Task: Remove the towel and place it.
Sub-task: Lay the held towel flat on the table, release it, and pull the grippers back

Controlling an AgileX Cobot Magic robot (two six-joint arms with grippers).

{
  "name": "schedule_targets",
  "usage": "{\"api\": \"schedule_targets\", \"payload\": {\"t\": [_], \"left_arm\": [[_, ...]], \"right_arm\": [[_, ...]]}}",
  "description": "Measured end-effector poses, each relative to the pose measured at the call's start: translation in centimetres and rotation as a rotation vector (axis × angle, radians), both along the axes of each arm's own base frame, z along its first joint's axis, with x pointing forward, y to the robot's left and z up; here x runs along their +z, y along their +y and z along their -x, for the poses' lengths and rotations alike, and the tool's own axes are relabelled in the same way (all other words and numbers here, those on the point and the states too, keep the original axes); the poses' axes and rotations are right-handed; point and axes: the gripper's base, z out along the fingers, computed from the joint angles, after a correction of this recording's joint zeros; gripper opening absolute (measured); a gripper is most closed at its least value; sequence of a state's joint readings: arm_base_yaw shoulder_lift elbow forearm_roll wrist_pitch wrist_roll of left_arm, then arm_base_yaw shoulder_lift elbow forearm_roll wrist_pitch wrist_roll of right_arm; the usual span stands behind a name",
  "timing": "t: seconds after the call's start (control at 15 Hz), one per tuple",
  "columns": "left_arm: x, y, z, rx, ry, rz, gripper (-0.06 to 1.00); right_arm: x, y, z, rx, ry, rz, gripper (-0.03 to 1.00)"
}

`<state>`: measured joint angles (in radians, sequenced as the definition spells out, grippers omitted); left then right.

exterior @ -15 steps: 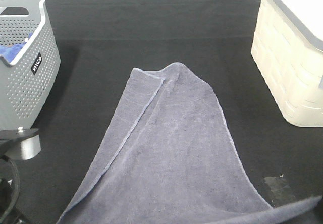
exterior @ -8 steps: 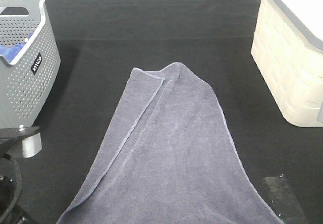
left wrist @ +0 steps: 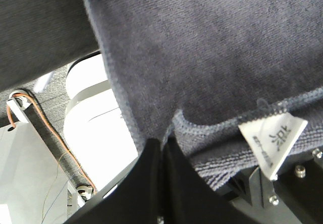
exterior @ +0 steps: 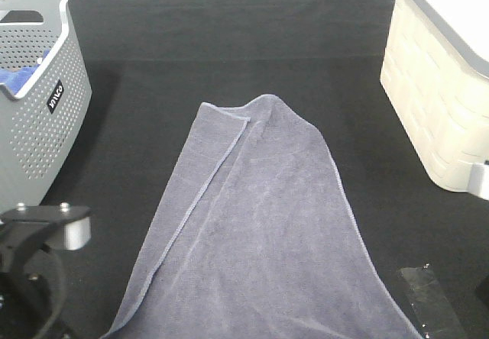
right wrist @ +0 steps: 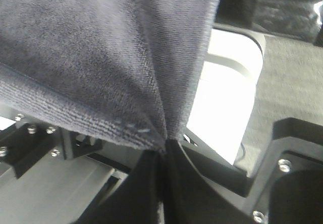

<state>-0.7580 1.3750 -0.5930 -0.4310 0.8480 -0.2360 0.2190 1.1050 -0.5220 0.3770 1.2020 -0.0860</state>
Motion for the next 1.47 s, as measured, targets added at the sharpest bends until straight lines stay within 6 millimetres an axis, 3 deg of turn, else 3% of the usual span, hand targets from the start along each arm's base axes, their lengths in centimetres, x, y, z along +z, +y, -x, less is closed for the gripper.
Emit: {"api": "schedule_targets", "payload": {"t": [0.6,0.87,1.07,1.13,1.27,1.33,1.47], "left_arm": [[-4.9,-1.1,-1.1,-0.032,0.093,-0.088,0.0],[-5.6,-1.3,-1.2,-0.075,0.101,-0.075,0.0],[-5.6,-1.3,-1.1,-0.078,0.105,-0.071,0.02],[-5.6,-1.2,-1.0,-0.078,0.11,-0.073,0.11],[-5.6,-1.2,-1.0,-0.081,0.118,-0.076,0.38],[-5.6,-1.2,-0.8,-0.086,0.131,-0.08,0.53],[-5.5,-1.0,-0.6,-0.096,0.153,-0.089,0.65]], "right_arm": [[-4.9,0.7,-3.2,-0.065,0.191,0.065,0.0],[-7.6,0.8,-3.8,-0.055,0.286,0.095,0.0],[-8.5,0.8,-3.9,-0.049,0.321,0.098,0.0],[-8.6,0.8,-3.9,-0.048,0.322,0.098,0.04],[-8.6,0.7,-3.9,-0.044,0.321,0.102,0.27],[-8.6,0.7,-3.9,-0.044,0.321,0.102,0.48],[-8.6,0.7,-3.9,-0.044,0.321,0.102,0.77]]}}
